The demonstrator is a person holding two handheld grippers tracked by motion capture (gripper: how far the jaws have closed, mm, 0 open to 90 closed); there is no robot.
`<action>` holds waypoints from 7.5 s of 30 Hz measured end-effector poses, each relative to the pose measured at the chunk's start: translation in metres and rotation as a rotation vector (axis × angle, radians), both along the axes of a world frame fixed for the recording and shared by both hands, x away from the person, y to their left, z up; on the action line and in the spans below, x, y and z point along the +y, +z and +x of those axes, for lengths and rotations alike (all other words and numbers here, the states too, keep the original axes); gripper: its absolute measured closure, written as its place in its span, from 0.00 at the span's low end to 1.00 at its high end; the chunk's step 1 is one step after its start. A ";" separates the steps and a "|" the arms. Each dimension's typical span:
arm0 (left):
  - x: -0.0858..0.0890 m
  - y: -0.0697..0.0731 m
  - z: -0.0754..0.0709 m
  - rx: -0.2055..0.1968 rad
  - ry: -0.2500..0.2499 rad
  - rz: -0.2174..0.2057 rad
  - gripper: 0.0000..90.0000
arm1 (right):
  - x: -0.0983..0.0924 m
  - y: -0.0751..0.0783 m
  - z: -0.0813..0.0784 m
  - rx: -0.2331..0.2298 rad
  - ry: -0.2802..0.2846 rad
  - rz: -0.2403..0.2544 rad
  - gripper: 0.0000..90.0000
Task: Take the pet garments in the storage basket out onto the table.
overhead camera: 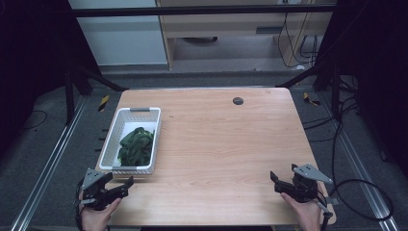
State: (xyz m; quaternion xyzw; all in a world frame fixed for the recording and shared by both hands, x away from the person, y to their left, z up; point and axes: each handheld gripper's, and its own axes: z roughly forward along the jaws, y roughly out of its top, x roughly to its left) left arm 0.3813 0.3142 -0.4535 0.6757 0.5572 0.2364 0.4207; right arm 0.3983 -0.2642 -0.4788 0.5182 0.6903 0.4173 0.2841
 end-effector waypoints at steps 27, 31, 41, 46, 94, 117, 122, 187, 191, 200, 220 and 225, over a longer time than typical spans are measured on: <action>0.001 0.037 0.003 -0.119 0.028 -0.050 0.18 | 0.002 -0.001 0.001 0.003 0.012 -0.010 0.17; 0.001 0.044 0.005 -0.136 0.031 -0.052 0.18 | 0.002 -0.001 0.001 -0.005 0.017 -0.018 0.17; 0.005 0.058 0.011 -0.178 0.042 -0.058 0.18 | 0.003 -0.001 0.003 -0.002 0.014 -0.027 0.18; 0.003 0.064 0.017 -0.188 0.032 -0.050 0.18 | 0.002 -0.002 0.003 0.000 0.012 -0.031 0.17; -0.013 0.087 0.086 -0.070 -0.047 0.074 0.20 | 0.000 -0.002 0.006 0.017 0.009 -0.024 0.17; -0.024 0.073 0.120 0.058 -0.080 0.141 0.19 | 0.000 -0.002 0.007 0.021 0.019 -0.020 0.17; -0.027 0.069 0.127 0.086 -0.088 0.158 0.20 | 0.000 -0.002 0.007 0.022 0.020 -0.019 0.17; -0.040 0.027 0.164 0.337 -0.149 0.285 0.78 | 0.003 -0.004 0.009 0.055 0.050 -0.015 0.16; -0.039 0.028 0.163 0.335 -0.153 0.292 0.85 | 0.002 -0.004 0.009 0.052 0.045 -0.014 0.16; -0.034 0.038 0.157 0.314 -0.166 0.284 0.88 | 0.003 -0.004 0.009 0.054 0.048 -0.016 0.16; -0.020 0.090 0.131 0.198 -0.185 0.265 0.88 | 0.003 -0.004 0.009 0.054 0.043 -0.018 0.16; -0.019 0.102 0.125 0.180 -0.195 0.268 0.88 | 0.003 -0.004 0.009 0.053 0.043 -0.018 0.16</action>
